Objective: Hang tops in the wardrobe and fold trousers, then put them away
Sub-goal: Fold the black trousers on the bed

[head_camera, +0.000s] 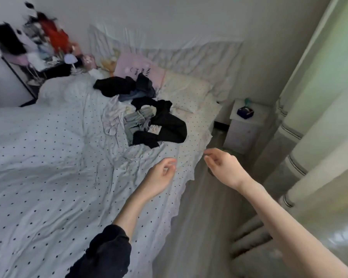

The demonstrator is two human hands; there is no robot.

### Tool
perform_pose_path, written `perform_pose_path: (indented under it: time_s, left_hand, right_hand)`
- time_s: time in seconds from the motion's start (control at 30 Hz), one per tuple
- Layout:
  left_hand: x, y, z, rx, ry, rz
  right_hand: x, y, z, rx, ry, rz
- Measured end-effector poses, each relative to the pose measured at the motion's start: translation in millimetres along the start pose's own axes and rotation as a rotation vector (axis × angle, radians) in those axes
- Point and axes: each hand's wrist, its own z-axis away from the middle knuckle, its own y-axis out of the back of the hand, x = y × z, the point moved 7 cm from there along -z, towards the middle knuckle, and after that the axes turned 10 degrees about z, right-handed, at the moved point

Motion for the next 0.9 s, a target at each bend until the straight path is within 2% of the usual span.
perform_pose_path:
  time_s: [0.2, 0.4, 0.67, 0.8, 0.9]
  left_hand:
    - [0, 30, -96, 0.174, 0.082, 0.001]
    - [-43, 62, -209, 0.312, 0.195, 0.054]
    - [-81, 103, -374, 0.379, 0.309, 0.072]
    - [-108, 103, -418, 0.333, 0.41, 0.037]
    - [-130, 112, -447, 0.389, 0.512, 0.068]
  right_hand:
    - [3, -2, -142, -0.182, 0.105, -0.037]
    - [4, -34, -283, -0.329, 0.186, -0.028]
    - [6, -64, -465, -0.465, 0.193, 0.035]
    - [15, -90, -528, -0.532, 0.202, 0.077]
    - [16, -114, -572, -0.62, 0.222, 0.134]
